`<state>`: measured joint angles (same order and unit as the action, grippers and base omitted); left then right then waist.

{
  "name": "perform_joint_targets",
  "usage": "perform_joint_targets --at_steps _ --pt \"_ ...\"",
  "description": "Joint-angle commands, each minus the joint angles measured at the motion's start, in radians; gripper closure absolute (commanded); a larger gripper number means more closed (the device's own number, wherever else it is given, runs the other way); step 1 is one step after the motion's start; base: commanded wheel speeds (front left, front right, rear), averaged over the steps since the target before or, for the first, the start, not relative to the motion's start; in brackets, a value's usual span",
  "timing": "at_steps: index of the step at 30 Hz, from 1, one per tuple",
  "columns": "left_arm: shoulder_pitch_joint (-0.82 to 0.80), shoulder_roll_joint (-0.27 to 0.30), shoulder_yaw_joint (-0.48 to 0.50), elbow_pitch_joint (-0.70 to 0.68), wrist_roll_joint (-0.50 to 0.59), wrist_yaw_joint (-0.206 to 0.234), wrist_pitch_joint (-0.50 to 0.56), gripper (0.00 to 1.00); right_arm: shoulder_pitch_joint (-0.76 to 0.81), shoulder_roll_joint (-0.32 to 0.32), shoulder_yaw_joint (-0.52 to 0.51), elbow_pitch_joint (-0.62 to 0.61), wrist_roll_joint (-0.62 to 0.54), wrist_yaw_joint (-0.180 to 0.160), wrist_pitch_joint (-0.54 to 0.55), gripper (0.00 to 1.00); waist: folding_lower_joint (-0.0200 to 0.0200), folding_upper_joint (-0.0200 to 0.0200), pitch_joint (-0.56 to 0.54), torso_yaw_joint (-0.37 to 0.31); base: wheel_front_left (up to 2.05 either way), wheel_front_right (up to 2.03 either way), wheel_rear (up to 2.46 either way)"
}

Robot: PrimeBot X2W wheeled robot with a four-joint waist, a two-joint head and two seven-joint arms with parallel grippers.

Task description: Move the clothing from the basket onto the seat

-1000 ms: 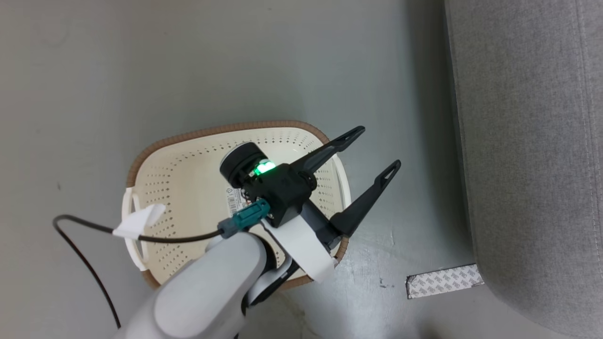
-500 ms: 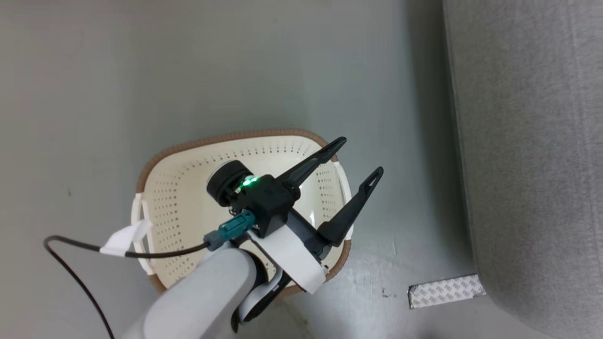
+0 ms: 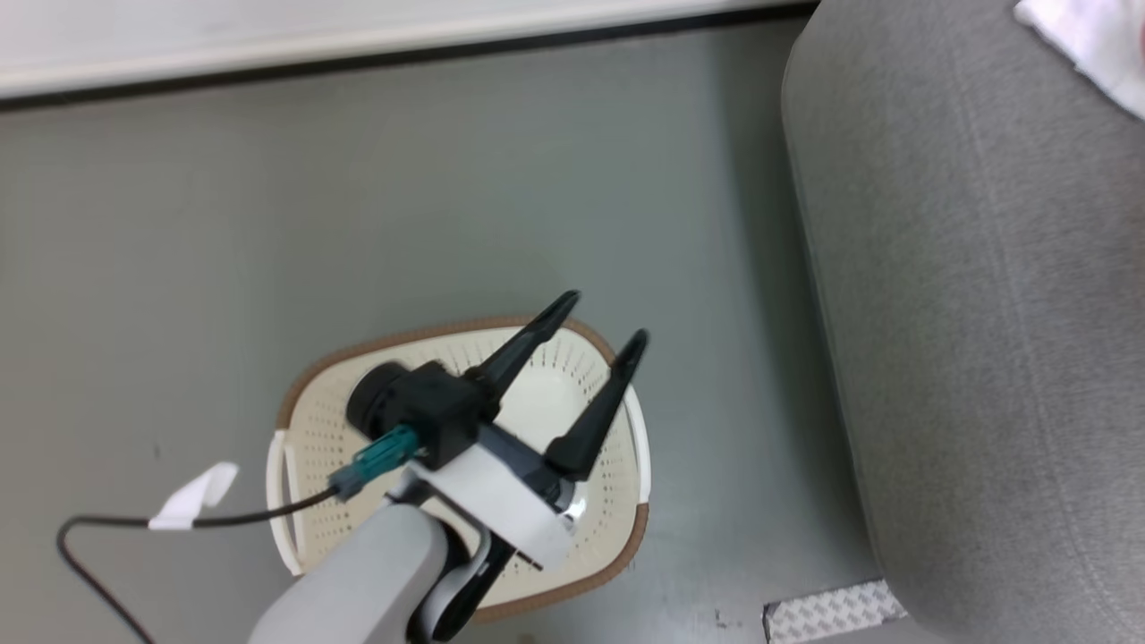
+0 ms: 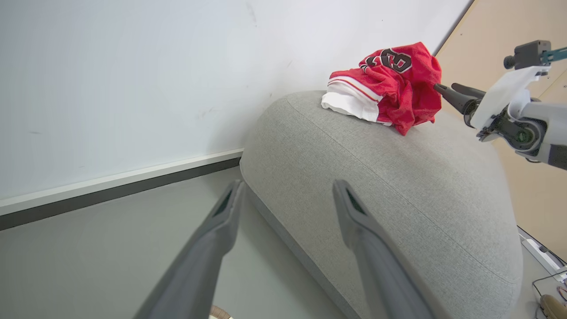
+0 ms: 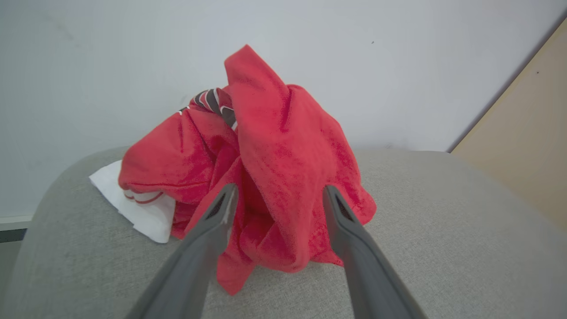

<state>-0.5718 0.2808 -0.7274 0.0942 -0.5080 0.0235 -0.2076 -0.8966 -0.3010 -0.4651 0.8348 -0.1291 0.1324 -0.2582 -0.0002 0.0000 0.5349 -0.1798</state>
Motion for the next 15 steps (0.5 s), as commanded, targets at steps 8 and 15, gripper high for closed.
perform_joint_targets --at_steps 8,15 --pt "0.121 0.01 0.047 0.055 -0.053 0.019 -0.043 0.0 0.273 0.071 0.182 -0.254 0.141 -0.003 -0.007 0.0 0.0002 0.0 -0.171 0.007 0.0 0.0 0.0" --pt "0.224 -0.007 0.102 0.125 -0.076 0.056 -0.057 0.0 0.467 0.125 0.289 -0.446 0.181 -0.003 -0.004 0.0 0.0002 0.0 -0.31 0.059 0.0 0.0 0.0"
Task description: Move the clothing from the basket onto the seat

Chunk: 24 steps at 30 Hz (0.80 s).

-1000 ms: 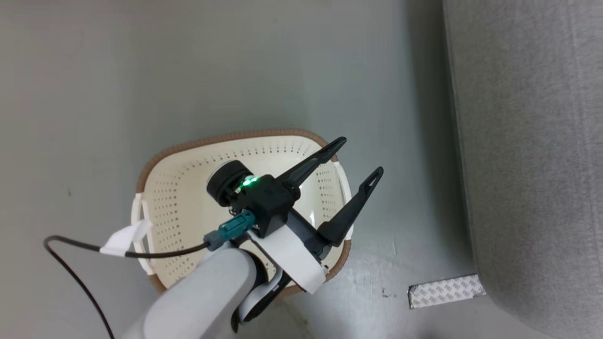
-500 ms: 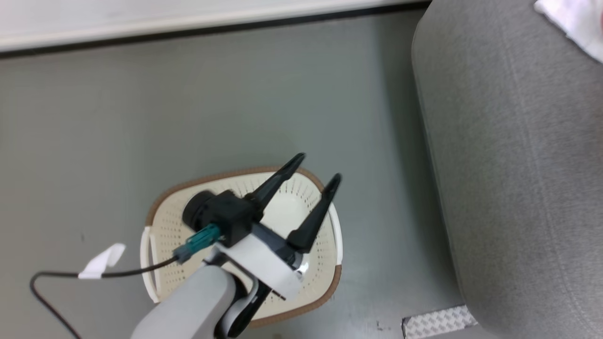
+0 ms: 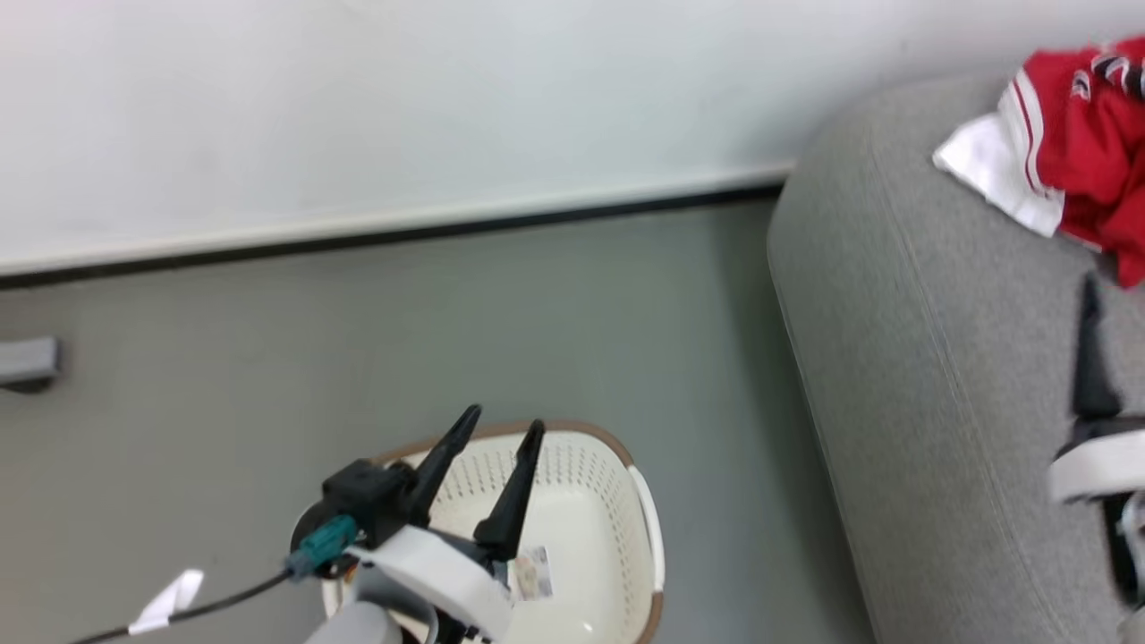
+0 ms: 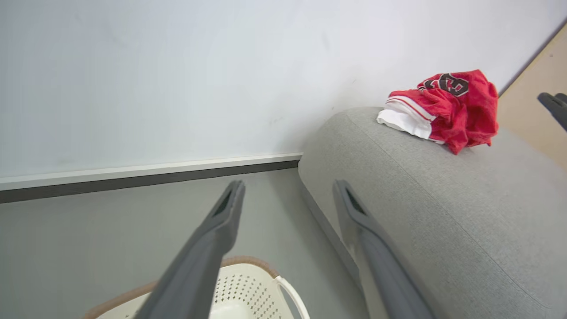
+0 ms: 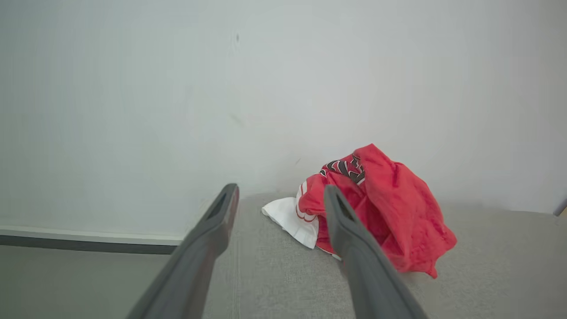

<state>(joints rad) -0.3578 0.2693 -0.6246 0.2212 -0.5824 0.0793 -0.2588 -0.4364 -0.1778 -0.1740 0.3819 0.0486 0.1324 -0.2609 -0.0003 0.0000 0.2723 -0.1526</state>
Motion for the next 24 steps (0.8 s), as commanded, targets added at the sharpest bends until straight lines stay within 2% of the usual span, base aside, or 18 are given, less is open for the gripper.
perform_joint_targets --at_steps 1,8,14,24 --pt "0.022 0.001 0.005 0.009 0.001 0.006 -0.006 0.0 0.03 0.007 0.008 -0.011 0.004 -0.003 0.001 0.0 0.0003 0.0 -0.066 0.044 0.0 0.0 0.0" --pt "0.099 -0.018 0.068 0.049 0.057 0.042 -0.005 0.0 0.181 0.05 0.079 -0.081 0.01 -0.003 0.01 0.0 0.0003 0.0 -0.176 0.134 0.0 0.0 0.0" --pt "0.185 -0.021 0.154 0.058 0.112 0.063 -0.005 0.0 0.298 0.099 0.124 -0.09 0.027 -0.003 0.003 0.0 0.0003 0.0 -0.245 0.191 0.0 0.0 0.0" --pt "0.307 -0.053 0.295 0.085 0.173 0.021 -0.006 0.0 0.418 0.127 0.161 -0.088 0.064 -0.003 -0.005 0.0 0.0003 0.0 -0.306 0.221 0.0 0.0 0.0"
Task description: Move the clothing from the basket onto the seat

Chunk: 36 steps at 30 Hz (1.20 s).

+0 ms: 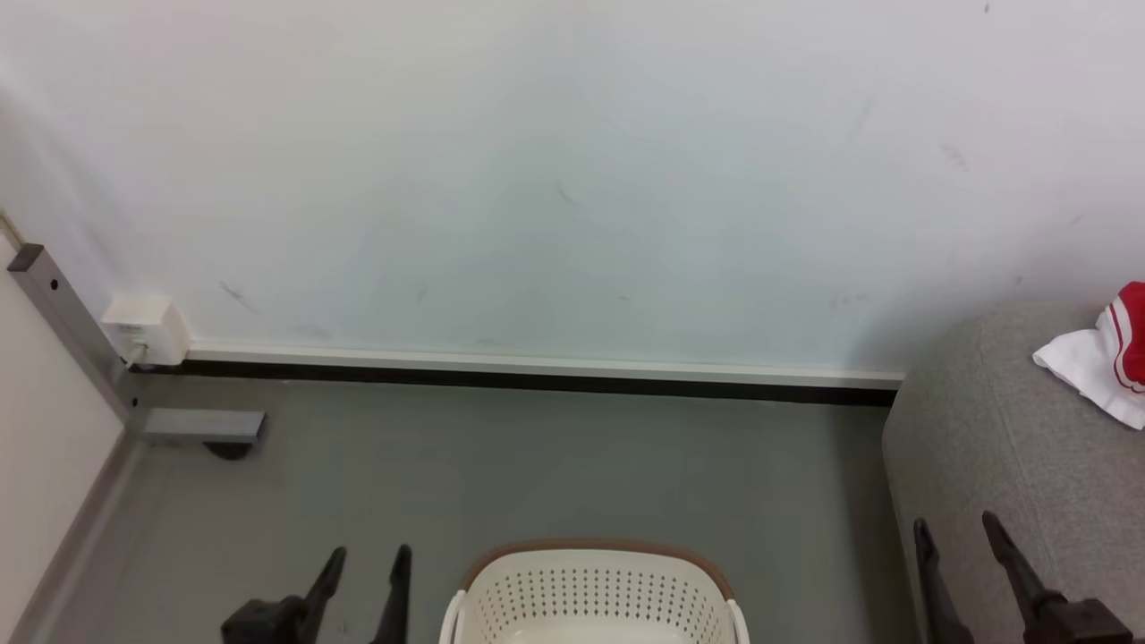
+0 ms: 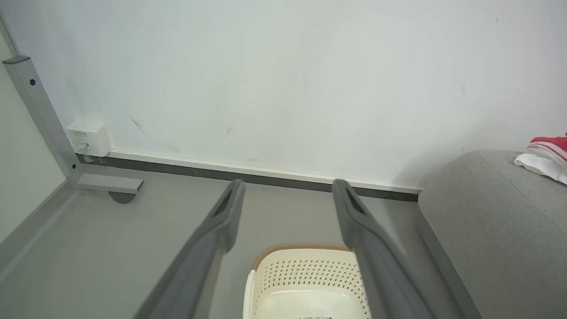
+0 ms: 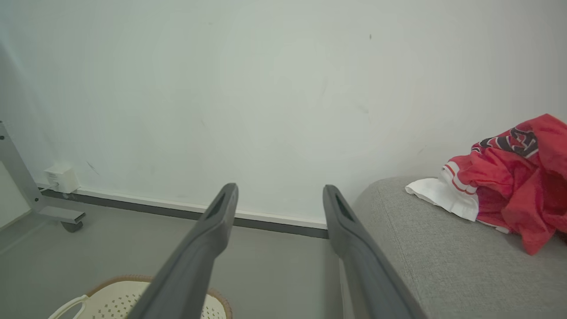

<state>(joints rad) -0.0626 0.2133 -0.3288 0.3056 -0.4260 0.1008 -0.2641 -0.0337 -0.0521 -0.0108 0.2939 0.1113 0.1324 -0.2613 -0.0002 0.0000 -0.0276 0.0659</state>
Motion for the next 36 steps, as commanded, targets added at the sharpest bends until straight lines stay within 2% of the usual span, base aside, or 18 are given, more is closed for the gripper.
perform_joint_targets --at_steps 1,9,22,23,24,27,36 --pt "0.02 0.001 0.018 0.004 0.02 -0.004 0.0 0.0 0.024 0.001 0.002 -0.004 0.009 -0.003 -0.005 0.0 0.0002 0.0 -0.011 0.002 0.0 0.0 0.0" --pt "0.067 -0.037 0.115 0.02 0.073 -0.051 0.0 0.0 0.059 0.001 0.034 0.001 0.048 -0.003 -0.005 0.0 0.0002 0.0 -0.03 -0.007 0.0 0.0 0.0" --pt "0.061 -0.092 0.184 0.034 0.154 -0.11 0.0 0.0 0.059 0.001 0.039 0.016 0.057 -0.003 -0.005 0.0 0.0002 0.0 -0.032 -0.011 0.0 0.0 0.0" --pt "0.06 -0.096 0.183 0.036 0.149 -0.126 0.0 0.0 0.059 0.001 0.039 0.017 0.057 -0.003 -0.005 0.0 0.0002 0.0 -0.032 -0.011 0.0 0.0 0.0" --pt "0.059 -0.098 0.183 0.037 0.148 -0.128 0.0 1.0 0.047 0.001 0.04 0.015 0.055 0.0 -0.001 1.0 0.0002 0.0 -0.032 -0.011 0.0 0.0 0.0" --pt "0.068 -0.106 0.18 0.059 0.148 -0.128 0.002 1.0 0.053 0.003 0.039 0.036 0.059 0.0 0.005 1.0 0.0002 0.0 -0.032 -0.011 0.0 0.0 0.0" --pt "0.047 -0.113 0.218 0.05 -0.015 -0.141 0.053 1.0 0.032 0.003 0.018 0.03 0.236 0.0 0.055 1.0 0.0002 0.0 -0.028 -0.015 0.0 0.0 0.0"
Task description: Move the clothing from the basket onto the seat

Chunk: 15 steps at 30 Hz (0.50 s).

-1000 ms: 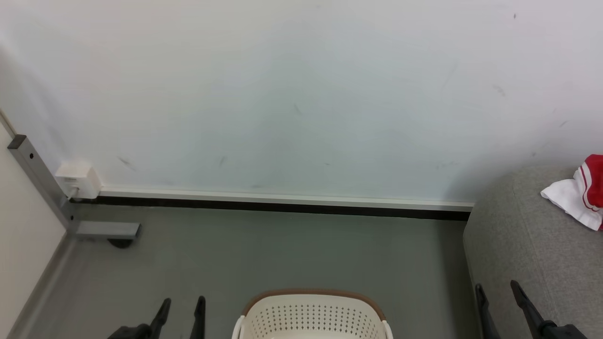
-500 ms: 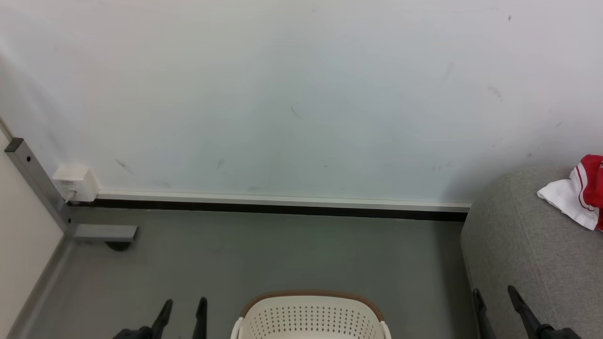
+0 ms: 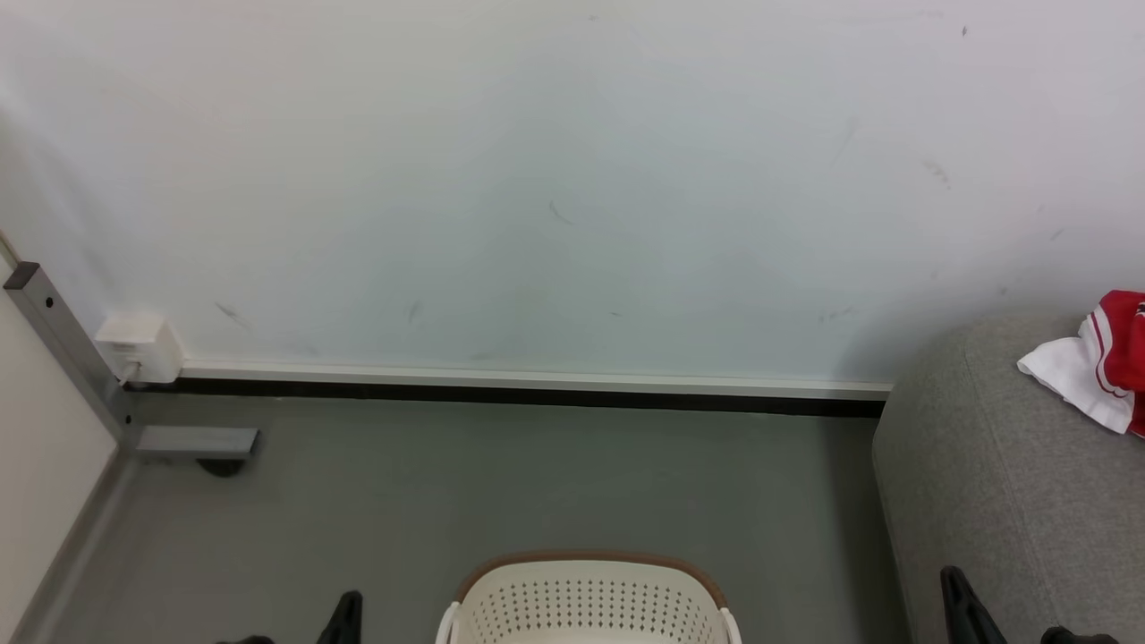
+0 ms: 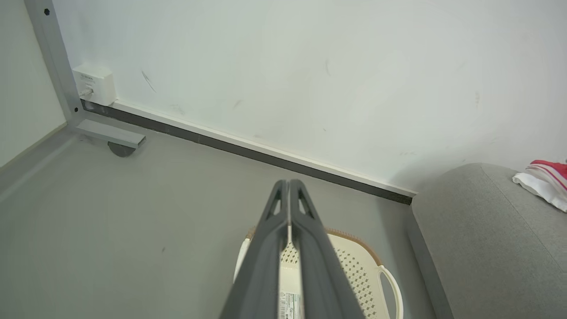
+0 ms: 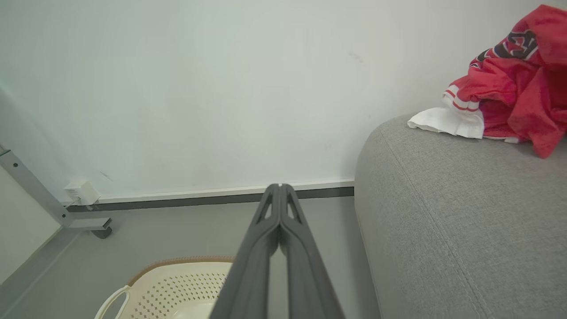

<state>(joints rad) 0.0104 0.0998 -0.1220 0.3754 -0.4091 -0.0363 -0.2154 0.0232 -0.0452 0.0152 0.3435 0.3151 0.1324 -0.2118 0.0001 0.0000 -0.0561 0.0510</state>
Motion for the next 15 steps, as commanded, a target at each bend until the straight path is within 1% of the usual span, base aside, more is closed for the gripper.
perform_joint_targets --at_steps 1,15 --pt "-0.027 0.0 0.014 -0.022 -0.05 -0.005 0.009 1.0 -0.027 -0.004 -0.01 -0.022 0.051 0.0 0.01 1.0 0.0 0.0 0.001 -0.001 0.0 0.0 0.0" --pt "-0.044 -0.008 0.052 -0.045 -0.257 -0.022 0.064 1.0 -0.046 -0.005 -0.03 -0.039 0.275 -0.001 0.064 1.0 0.0 0.0 0.007 -0.006 0.0 0.0 0.0"
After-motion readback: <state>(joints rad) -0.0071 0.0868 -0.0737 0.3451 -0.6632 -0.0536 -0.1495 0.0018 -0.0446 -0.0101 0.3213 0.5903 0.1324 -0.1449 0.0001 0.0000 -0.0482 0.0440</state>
